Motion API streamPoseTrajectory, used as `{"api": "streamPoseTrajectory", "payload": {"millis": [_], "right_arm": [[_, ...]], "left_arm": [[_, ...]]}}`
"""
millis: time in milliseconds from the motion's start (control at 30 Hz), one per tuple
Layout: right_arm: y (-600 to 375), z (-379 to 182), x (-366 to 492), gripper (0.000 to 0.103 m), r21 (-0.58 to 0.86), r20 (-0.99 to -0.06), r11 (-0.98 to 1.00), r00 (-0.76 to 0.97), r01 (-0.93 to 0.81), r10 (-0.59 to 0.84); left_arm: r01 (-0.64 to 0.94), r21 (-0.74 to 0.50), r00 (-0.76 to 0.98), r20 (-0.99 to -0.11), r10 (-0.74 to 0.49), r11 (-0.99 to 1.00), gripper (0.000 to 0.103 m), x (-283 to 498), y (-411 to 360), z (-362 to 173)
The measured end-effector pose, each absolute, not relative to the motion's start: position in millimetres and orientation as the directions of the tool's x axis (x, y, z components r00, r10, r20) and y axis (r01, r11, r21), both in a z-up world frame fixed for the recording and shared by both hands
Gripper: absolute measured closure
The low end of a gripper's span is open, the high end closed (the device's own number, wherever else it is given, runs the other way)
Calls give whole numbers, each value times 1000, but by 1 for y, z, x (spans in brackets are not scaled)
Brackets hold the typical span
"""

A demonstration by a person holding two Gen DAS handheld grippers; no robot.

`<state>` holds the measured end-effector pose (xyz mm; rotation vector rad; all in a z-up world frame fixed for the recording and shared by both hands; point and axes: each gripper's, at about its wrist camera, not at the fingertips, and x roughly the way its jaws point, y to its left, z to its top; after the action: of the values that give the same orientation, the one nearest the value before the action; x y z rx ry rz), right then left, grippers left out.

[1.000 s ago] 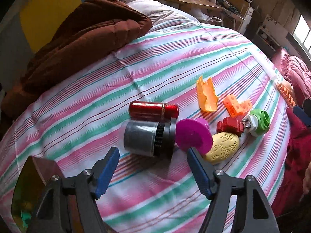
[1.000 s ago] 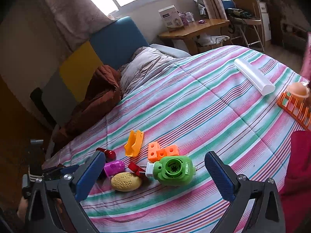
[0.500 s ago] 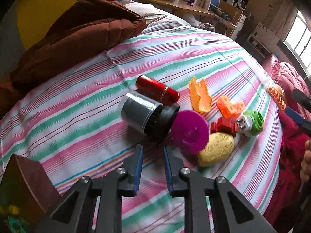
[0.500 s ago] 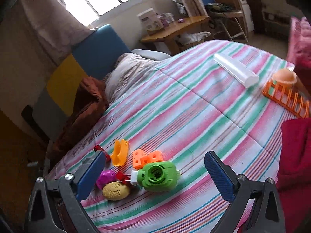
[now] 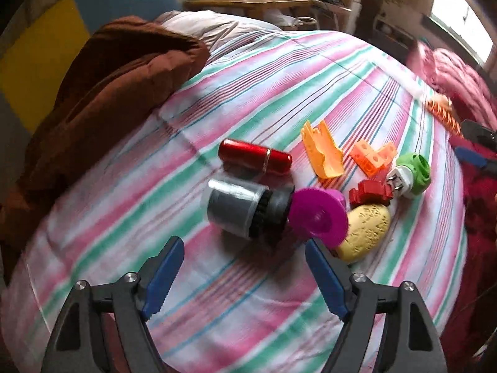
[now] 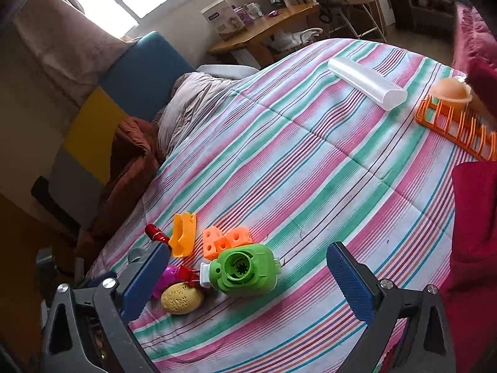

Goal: Organize rigid objects
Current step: 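Close the left gripper around the clear black-capped jar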

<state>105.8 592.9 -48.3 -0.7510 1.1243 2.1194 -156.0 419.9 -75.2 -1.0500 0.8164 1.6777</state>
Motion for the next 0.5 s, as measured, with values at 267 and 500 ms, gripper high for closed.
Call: {"api": "streamPoseTrajectory", "payload": {"millis": [267,500], "right_arm": [[593,-52,101,1,499,-731,-457,-641,-736,234],[591,-52,97,1,470,-742,-474,-624,-745,246]], "left_arm": [[-986,-9,-58,-916,397,-165,21,-168,444,-77],[-969,-121,19,-905,426,-214,79,-181,449,-88]]}}
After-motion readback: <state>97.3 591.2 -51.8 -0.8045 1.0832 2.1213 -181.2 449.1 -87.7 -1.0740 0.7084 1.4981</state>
